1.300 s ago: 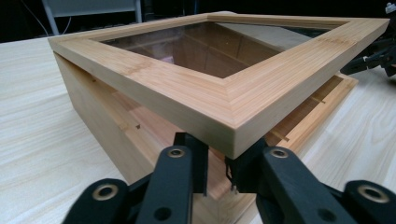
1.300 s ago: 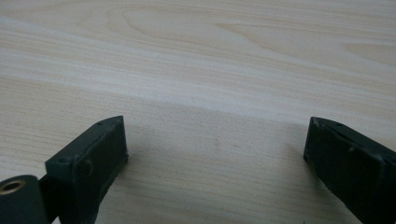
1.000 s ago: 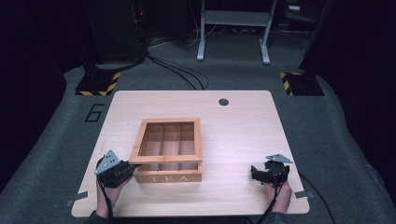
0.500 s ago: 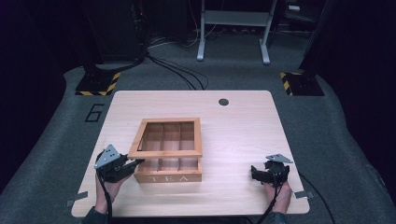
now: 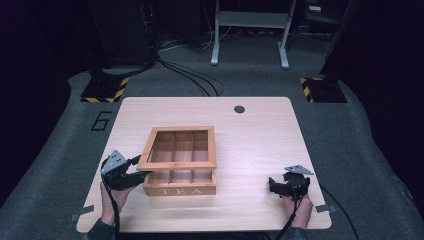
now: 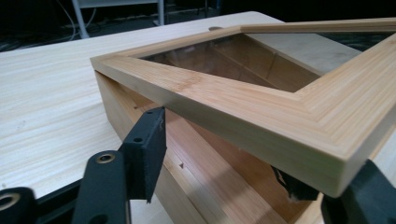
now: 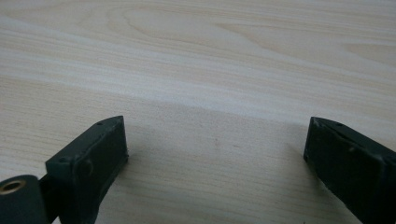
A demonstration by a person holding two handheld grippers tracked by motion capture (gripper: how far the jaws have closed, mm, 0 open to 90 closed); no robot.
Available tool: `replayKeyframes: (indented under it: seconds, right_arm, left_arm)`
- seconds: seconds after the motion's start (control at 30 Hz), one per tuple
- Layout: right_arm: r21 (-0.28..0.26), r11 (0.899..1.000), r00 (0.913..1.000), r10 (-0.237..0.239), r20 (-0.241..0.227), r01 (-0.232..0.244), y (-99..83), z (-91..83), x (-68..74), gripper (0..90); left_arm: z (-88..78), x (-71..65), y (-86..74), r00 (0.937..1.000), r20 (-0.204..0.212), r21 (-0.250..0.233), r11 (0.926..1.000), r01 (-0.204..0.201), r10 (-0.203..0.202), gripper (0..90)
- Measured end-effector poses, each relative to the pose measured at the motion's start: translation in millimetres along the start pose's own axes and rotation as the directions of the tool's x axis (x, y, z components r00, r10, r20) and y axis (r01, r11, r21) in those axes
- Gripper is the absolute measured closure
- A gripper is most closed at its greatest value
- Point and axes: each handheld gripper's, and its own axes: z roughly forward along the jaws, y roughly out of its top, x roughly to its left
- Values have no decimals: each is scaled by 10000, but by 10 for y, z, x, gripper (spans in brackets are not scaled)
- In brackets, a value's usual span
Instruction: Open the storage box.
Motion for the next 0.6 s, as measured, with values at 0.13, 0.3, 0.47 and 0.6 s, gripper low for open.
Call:
replayKeyframes:
  seconds: [0.13,0.3,0.47,0.6]
  right_arm:
    - [1,10000,10000,-4,-2,4,0,0,0,55]
    - [-2,10000,10000,1,-4,-1,0,0,0,55]
    - [-2,10000,10000,-1,-4,1,0,0,0,56]
    - [0,10000,10000,0,-2,0,0,0,0,56]
  left_arm:
    - [-4,-27,104,9992,-145,-135,9992,-379,377,352]
    - [-13,-3,220,9975,-201,-286,9972,-688,683,363]
    - [-14,39,323,9966,-191,-378,9960,-812,805,397]
    - [-13,68,370,9961,-173,-395,9954,-873,867,422]
